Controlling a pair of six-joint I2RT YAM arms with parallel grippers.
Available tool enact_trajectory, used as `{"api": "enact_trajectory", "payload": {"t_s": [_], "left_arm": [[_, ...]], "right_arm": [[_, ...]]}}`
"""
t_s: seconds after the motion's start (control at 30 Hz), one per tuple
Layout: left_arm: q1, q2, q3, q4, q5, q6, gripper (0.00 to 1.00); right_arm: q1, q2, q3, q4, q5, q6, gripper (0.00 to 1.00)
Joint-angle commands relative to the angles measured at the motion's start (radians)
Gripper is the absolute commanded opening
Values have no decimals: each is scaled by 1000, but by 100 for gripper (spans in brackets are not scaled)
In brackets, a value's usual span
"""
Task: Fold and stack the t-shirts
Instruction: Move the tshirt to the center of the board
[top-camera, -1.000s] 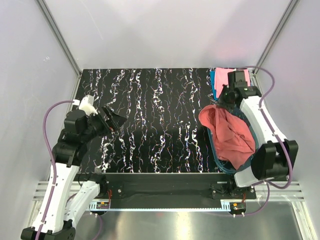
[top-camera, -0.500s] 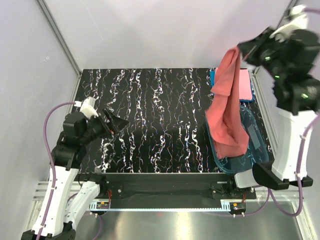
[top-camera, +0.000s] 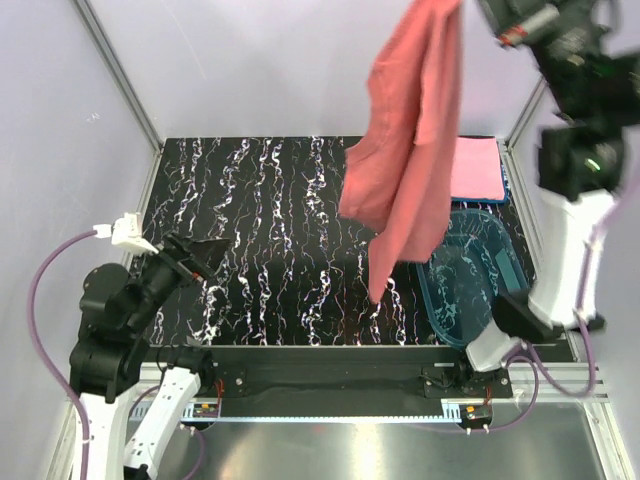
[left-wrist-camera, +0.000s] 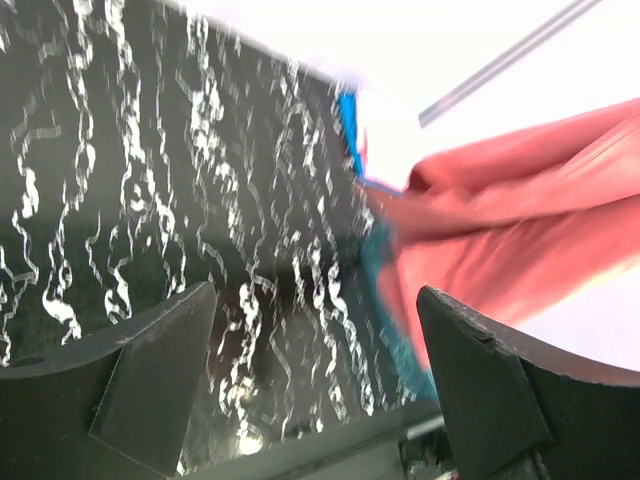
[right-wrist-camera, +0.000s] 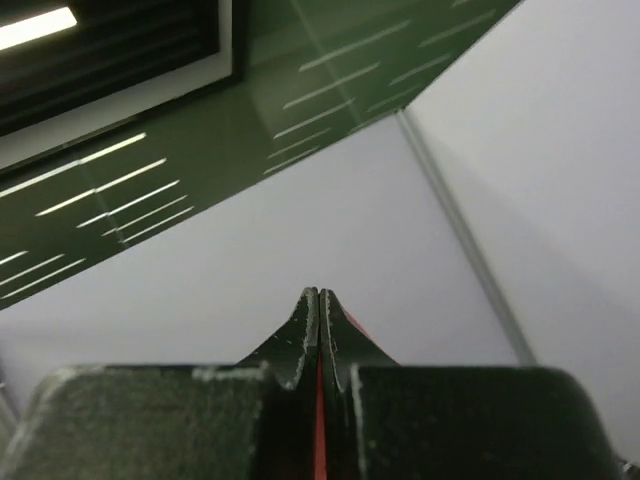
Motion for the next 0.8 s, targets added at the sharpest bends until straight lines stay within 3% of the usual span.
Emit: {"api": "enact_trajectory", "payload": {"t_s": [0.0, 0.17, 0.3, 0.33, 0.4, 0.6, 0.73, 0.77], "left_arm": [[-3, -4, 33, -7, -77, -21, 86], [-3, -3, 45, -38, -119, -10, 87], [-3, 31, 50, -76, -126, -10, 88], [-3, 54, 45, -78, -125, -15, 88], [-3, 77, 37, -76, -117, -35, 88], [-25, 241, -57, 31, -18, -102, 86], [-186, 416, -139, 128, -57, -196, 83], [-246, 442, -153, 146, -101, -214, 83]], "right_arm": [[113, 204, 36, 128, -88, 187, 0], [216, 445, -4, 76, -160, 143, 1], [234, 662, 65, -178, -215, 35, 35], [234, 726, 84, -248, -217, -55, 47], [230, 752, 117, -466, -168, -168, 52], [185, 567, -105, -778, 87, -552, 69], [185, 354, -385, -933, 171, -735, 67], [188, 304, -560, -923, 150, -738, 63]]}}
